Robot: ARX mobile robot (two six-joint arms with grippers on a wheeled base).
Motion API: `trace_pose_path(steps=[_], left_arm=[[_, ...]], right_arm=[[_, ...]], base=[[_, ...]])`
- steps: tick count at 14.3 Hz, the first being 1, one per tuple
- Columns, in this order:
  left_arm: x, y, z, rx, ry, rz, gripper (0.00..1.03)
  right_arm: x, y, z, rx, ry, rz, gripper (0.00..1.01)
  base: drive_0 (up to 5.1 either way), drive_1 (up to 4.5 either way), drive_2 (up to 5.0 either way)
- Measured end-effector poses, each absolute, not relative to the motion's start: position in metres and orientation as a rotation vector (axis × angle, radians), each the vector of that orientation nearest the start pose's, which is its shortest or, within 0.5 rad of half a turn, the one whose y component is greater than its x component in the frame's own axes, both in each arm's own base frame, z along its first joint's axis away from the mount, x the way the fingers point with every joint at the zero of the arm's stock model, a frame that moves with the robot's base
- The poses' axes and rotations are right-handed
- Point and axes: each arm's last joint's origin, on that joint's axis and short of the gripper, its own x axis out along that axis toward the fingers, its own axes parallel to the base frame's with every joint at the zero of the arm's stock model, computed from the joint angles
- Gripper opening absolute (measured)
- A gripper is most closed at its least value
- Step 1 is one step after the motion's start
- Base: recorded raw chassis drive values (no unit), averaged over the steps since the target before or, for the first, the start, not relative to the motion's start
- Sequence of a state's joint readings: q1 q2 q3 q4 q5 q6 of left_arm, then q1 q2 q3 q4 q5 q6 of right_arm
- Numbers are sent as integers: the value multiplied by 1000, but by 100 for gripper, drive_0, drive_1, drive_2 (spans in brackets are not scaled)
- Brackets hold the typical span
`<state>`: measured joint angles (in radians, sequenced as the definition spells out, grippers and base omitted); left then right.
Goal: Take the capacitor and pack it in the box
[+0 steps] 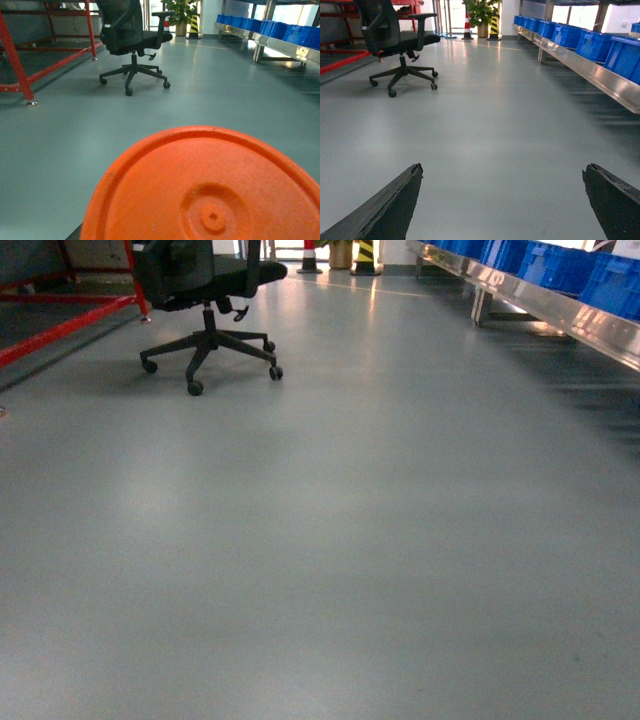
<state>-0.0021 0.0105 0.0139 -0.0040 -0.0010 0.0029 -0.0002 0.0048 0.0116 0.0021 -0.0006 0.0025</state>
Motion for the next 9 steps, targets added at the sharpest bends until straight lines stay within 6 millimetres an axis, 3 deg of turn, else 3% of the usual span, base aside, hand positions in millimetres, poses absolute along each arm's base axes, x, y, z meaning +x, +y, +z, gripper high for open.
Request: trace_pose_path(steps=[9], left_arm=[[98,0,167,2,4,-1,42]], right_arm=[[97,0,167,2,-3,0,98]], base=[[-488,278,216]])
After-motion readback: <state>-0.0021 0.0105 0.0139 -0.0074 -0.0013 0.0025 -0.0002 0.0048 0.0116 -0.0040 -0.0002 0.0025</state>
